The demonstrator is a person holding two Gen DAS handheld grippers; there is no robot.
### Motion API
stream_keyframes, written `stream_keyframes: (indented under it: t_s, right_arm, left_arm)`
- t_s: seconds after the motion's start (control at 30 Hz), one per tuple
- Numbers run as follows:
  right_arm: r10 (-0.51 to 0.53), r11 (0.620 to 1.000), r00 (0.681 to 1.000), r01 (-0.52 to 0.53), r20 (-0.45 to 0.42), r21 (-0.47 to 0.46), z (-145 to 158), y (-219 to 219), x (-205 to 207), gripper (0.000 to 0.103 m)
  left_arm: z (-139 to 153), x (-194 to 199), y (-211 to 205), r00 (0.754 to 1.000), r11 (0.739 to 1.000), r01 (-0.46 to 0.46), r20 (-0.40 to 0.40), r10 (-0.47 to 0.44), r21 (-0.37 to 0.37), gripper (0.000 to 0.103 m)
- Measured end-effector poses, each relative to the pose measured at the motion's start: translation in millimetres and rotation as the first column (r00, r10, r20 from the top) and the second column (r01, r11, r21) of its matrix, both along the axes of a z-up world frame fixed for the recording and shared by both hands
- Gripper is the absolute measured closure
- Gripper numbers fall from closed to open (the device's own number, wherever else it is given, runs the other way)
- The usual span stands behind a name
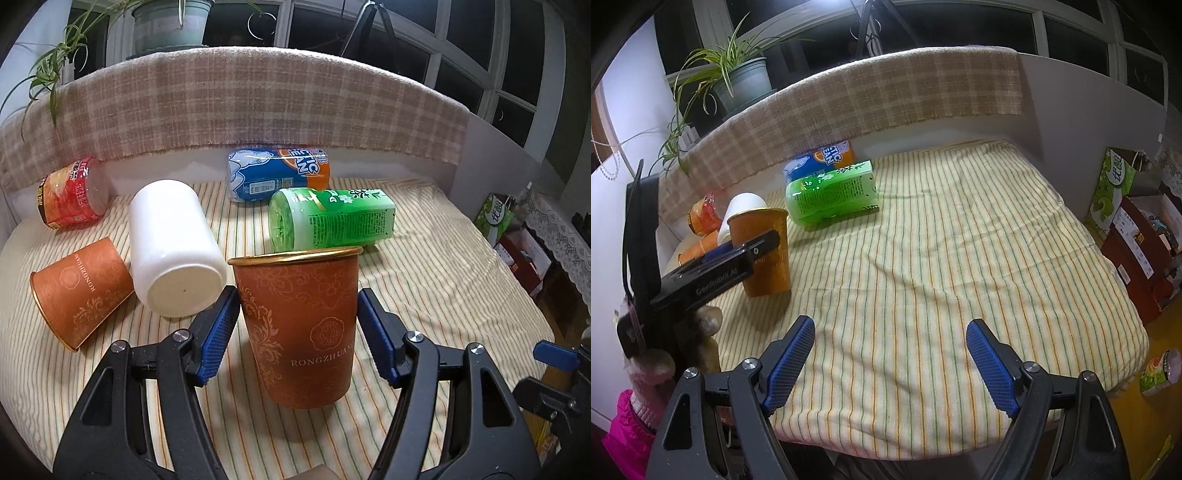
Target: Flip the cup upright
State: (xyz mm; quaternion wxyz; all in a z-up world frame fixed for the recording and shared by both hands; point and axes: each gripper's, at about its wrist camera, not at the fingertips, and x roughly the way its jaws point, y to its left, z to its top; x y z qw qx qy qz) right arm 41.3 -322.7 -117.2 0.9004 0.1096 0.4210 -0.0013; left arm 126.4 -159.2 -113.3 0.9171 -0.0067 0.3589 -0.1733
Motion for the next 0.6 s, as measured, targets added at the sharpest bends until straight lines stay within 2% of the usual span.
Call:
stream_keyframes:
  t_s: [0.6]
  right_arm:
    - [0.025,1.000,1.000,-0.025,0.002,0.006,1.0,13.2,0.2,0.017]
  left_arm:
    - [2.2,-21.2,14.3,0.997,0.998,0.041,-0.058,-0.044,-0.054,0.036]
